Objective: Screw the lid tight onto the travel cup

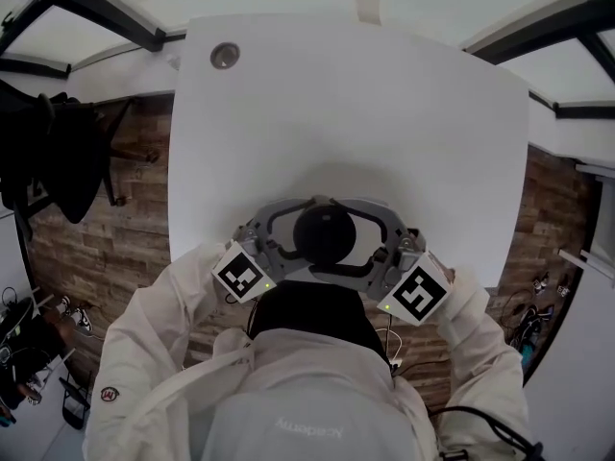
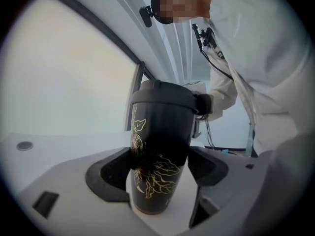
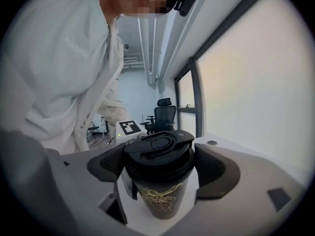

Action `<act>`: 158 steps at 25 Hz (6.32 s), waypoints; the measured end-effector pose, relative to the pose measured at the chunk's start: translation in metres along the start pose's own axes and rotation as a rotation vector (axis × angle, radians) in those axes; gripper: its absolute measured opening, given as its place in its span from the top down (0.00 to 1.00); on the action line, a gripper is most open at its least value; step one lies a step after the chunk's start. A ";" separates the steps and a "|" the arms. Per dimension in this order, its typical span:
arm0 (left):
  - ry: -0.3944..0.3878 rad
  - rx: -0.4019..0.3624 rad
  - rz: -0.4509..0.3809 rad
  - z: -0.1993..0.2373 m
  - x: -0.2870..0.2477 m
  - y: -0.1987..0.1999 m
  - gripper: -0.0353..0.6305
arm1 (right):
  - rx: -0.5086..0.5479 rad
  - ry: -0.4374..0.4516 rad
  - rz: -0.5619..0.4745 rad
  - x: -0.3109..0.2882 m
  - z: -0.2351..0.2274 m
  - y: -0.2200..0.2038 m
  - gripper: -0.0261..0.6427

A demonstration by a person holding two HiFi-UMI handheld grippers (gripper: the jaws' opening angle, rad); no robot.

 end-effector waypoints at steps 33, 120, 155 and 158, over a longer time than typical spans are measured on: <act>0.087 -0.013 -0.044 -0.013 -0.002 0.002 0.40 | 0.040 -0.056 -0.044 0.019 0.012 0.008 0.32; 0.123 -0.007 0.068 -0.011 -0.002 -0.001 0.39 | -0.074 -0.353 -0.119 0.007 0.016 -0.002 0.32; 0.794 0.085 -0.037 -0.018 0.109 0.108 0.94 | -0.328 -0.903 -0.235 0.135 0.053 0.033 0.93; 0.826 0.085 -0.062 -0.010 0.112 0.128 0.94 | -0.292 -0.956 -0.250 0.143 0.053 0.056 0.93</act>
Point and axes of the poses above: the fingertips, and each gripper's own axes: x backward along the fingers, z to its left, y out of its top, the point moved 3 cm from there along x, backward along the fingers, and after that the axes turned 6 degrees about y, right-handed, at the moved point
